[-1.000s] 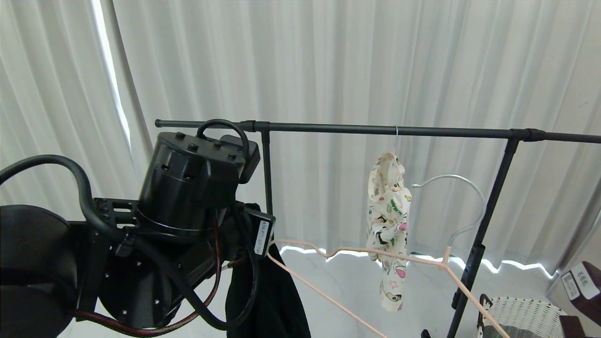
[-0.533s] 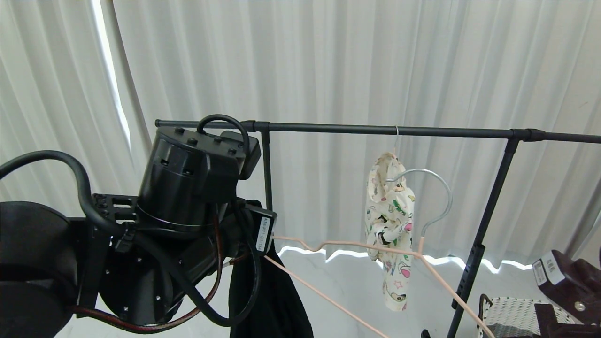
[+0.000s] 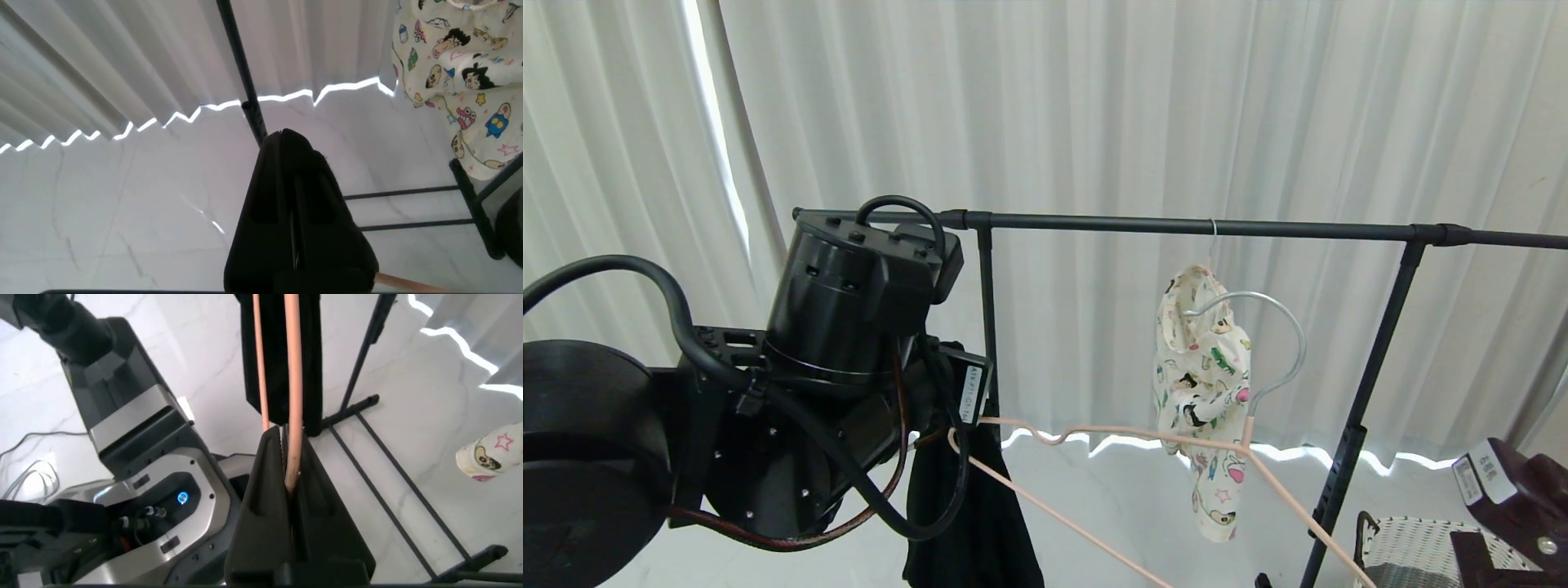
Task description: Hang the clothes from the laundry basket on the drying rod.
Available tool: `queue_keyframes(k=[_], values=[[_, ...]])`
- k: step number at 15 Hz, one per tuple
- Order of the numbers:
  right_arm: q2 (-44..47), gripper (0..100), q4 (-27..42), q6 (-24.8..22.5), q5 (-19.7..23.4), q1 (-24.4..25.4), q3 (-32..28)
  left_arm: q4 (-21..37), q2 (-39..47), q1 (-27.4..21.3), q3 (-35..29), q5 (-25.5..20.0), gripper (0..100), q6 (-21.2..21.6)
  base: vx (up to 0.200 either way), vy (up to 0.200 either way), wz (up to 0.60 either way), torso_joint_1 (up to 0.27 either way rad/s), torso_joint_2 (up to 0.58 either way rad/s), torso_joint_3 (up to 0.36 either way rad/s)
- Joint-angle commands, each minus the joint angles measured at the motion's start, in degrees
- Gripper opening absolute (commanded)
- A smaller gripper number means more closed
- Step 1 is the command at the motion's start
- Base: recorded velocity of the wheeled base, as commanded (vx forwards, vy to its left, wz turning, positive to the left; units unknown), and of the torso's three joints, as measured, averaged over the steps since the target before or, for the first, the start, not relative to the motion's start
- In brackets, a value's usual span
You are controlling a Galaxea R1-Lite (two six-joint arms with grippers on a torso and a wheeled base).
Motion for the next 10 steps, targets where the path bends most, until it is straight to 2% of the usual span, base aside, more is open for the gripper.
queue_keyframes(k=[1,4,8,10], values=[[0.83,0,-0.22,0.02,-0.05,-0.53,-0.15,-0.04,-0.21,-0.01,-0.04,0.05,0,-0.04,0.000,0.000,0.00,0.000,0.00,0.000],[2.58,0,-3.38,0.02,0.04,-1.41,-0.77,-0.04,-0.38,-0.01,0.13,0.14,0,-0.04,0.000,0.000,0.00,0.000,0.00,0.000],[3.99,0,-3.56,-0.07,-0.05,-1.58,-1.38,-0.04,-0.29,-0.09,-0.13,0.93,0,-0.04,0.000,0.000,0.00,0.000,0.00,0.000],[6.98,0,-6.90,-0.07,-0.14,-1.93,-1.47,-0.04,-0.82,-1.32,-0.31,2.16,0,-0.12,0.000,0.000,0.00,0.000,0.00,0.000]])
